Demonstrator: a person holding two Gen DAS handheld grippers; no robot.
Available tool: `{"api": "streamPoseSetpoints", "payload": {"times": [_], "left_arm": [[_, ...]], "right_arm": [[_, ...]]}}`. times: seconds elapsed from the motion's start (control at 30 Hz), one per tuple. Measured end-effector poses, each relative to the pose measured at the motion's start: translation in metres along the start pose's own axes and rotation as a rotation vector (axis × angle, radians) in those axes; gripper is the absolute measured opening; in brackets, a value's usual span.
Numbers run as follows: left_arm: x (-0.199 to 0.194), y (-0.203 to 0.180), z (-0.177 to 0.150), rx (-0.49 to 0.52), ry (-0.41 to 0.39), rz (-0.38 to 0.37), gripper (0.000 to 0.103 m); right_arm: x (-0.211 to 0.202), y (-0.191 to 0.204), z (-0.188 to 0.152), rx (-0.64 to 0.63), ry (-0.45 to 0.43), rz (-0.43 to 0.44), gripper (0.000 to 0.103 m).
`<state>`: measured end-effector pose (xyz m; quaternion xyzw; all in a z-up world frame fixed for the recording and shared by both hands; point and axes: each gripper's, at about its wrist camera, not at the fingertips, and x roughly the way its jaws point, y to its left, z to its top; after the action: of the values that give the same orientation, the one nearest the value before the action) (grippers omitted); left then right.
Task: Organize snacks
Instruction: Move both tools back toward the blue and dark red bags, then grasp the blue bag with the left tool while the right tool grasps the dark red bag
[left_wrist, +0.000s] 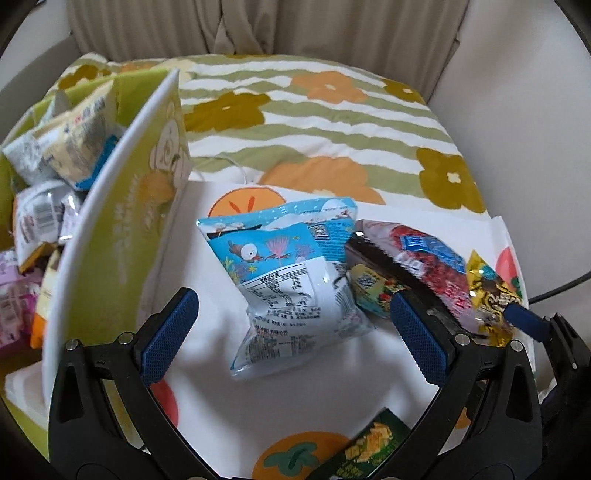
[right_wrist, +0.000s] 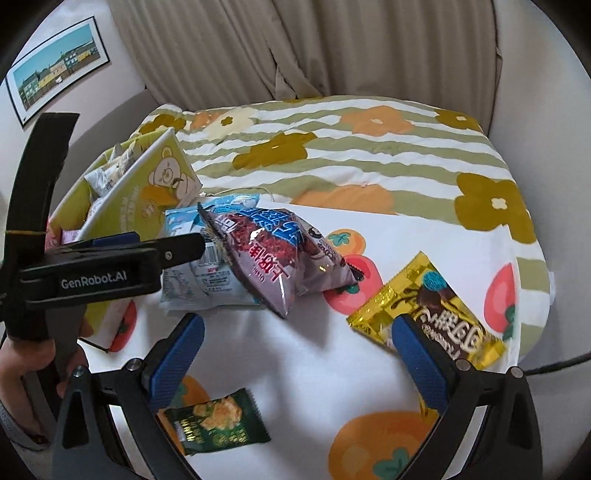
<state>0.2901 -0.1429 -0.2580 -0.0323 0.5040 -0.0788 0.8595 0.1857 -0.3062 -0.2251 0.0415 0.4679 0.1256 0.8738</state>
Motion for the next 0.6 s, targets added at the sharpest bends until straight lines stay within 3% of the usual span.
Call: {"api": "streamPoseSetpoints", "payload": {"times": [0.53,0.6], "left_arm": [[0.041,0.009,0.005,-0.019,0.064,0.005,0.098],[0.044,0.009,0.005,-0.017,0.07,-0.008,0.092]], "right_arm": [[0.053,0.008,0.032,-0.266,0.009,-0.01,0.101],[0.059,0.011,0.034,-0.305,0.02,-0.016,0.101]]}}
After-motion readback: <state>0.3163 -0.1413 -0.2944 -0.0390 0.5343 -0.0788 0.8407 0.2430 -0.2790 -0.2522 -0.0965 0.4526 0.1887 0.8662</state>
